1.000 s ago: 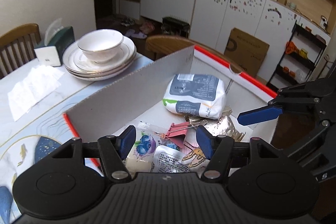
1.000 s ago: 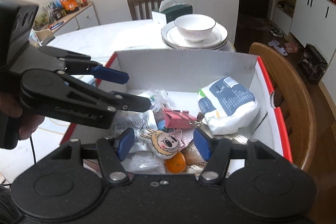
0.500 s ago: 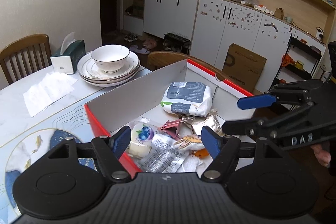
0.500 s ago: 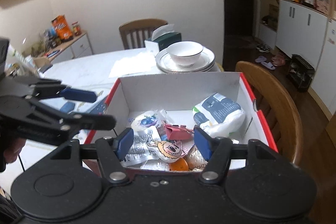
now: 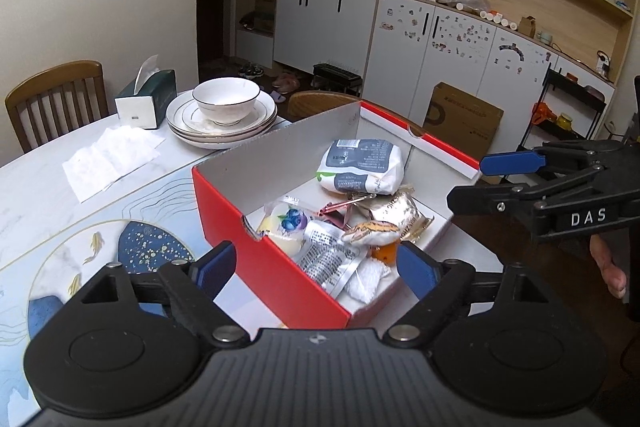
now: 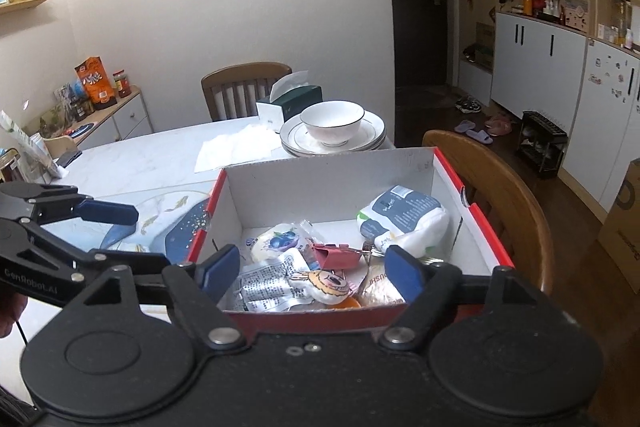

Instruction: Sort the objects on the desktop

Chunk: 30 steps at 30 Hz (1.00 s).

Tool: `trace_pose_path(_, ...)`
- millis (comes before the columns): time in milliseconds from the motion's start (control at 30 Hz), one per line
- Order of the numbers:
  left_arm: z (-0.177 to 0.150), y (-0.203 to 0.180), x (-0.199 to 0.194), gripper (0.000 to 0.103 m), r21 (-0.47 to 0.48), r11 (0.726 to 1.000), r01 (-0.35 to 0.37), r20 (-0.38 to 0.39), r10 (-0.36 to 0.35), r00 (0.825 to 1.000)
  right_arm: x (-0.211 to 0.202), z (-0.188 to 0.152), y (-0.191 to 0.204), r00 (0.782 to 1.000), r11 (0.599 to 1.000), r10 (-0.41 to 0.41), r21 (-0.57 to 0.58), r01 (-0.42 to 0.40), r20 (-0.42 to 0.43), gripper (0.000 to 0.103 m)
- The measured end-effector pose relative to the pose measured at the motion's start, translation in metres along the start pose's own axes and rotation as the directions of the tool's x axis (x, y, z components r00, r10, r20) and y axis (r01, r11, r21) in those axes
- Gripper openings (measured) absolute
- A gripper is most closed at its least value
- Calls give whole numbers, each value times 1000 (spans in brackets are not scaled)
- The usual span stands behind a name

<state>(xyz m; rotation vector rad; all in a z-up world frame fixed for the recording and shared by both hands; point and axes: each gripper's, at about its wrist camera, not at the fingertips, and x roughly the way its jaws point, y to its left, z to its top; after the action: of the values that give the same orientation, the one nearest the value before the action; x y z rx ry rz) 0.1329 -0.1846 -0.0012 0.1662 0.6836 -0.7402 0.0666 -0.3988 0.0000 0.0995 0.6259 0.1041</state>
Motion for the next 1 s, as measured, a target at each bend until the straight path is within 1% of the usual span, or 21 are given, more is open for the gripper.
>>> trace_pose_path(33, -1, 0, -2, 101, 1, 1000, 3, 4, -3, 1000, -2, -1, 1, 1000, 1000, -3, 4, 3, 3, 80)
trace_pose_path(67, -2, 0, -5, 103, 2, 1000, 9, 10, -9, 1000, -4, -2, 3, 1000, 1000, -8, 7, 8, 5, 81)
trace_pose_path(533, -6, 0, -24, 103, 31, 999, 42, 51, -44, 998, -18, -8, 20, 999, 998, -46, 36, 45, 28, 82)
trace_pose_path(933, -7, 0, -20, 103, 46, 995, 87, 33, -89, 996, -16, -8, 22, 998, 998, -55, 45, 54, 18, 82)
trace_pose_path(1000, -7, 1, -20, 103, 45, 995, 85, 32, -86, 996, -15, -7, 22, 998, 998, -54, 45, 53, 14, 82)
